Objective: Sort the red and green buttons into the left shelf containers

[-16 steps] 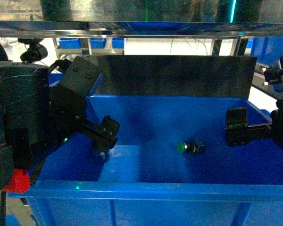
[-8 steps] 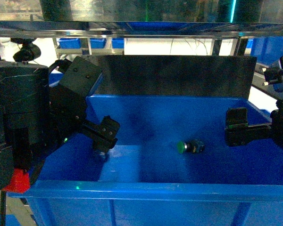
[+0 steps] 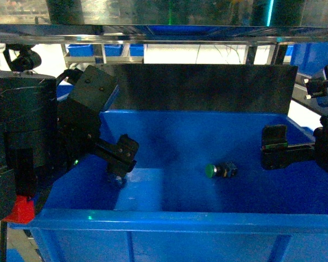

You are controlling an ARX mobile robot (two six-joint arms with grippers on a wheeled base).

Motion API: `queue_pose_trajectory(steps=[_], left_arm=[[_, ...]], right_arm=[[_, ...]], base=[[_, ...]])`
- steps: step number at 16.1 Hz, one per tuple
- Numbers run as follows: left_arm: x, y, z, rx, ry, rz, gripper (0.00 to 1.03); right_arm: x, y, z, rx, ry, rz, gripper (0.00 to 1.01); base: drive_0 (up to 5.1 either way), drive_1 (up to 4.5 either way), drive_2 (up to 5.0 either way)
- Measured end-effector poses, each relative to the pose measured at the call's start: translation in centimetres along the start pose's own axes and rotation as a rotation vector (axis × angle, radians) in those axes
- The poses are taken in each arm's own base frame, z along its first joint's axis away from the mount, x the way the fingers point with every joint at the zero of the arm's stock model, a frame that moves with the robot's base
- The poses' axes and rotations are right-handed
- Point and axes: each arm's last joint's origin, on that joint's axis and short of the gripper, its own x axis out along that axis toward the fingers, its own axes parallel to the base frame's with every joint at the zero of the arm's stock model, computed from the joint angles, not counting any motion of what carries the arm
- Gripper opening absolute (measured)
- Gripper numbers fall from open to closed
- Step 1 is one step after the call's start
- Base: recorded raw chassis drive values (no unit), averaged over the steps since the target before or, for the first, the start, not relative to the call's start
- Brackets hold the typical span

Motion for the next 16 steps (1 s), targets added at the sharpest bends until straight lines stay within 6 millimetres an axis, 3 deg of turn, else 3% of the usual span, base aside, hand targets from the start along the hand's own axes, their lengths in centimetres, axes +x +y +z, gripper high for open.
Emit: queue_pose_trajectory(steps=[10,11,13,15,16], left_arm=[[0.0,0.0,0.0,0.000,0.000,0.000,0.98],[-0.1,0.1,-0.1,-0.077,-0.079,0.063,0.92],[-3.1,1.5,-2.4,-0.264,-0.078,0.099,0.70],[-6.8,3.8,-2.8,-0.368,-0.084,0.121,0.47],[-9.1,4.5,-2.8,-0.396,-0.107,0.105,0.28]], right_arm=[[0.0,0.0,0.1,0.006,-0.009,-0.005,0.97],[-0.5,-0.3,-0.2,0.035,-0.047,-0.037,0.87],[-4.1,-1.8,-1.6,0.047,0.042,-0.055,0.66],[-7.0,-3.1,-0.4,0.066,-0.001,-0.067,0.42],[-9.0,-3.4,0.3,0.071,-0.038,-0.049,0.24]], base=[[0.0,0.00,0.0],[0.0,0.00,0.0],[0.0,0.00,0.0],[0.0,0.00,0.0],[0.0,0.00,0.0]])
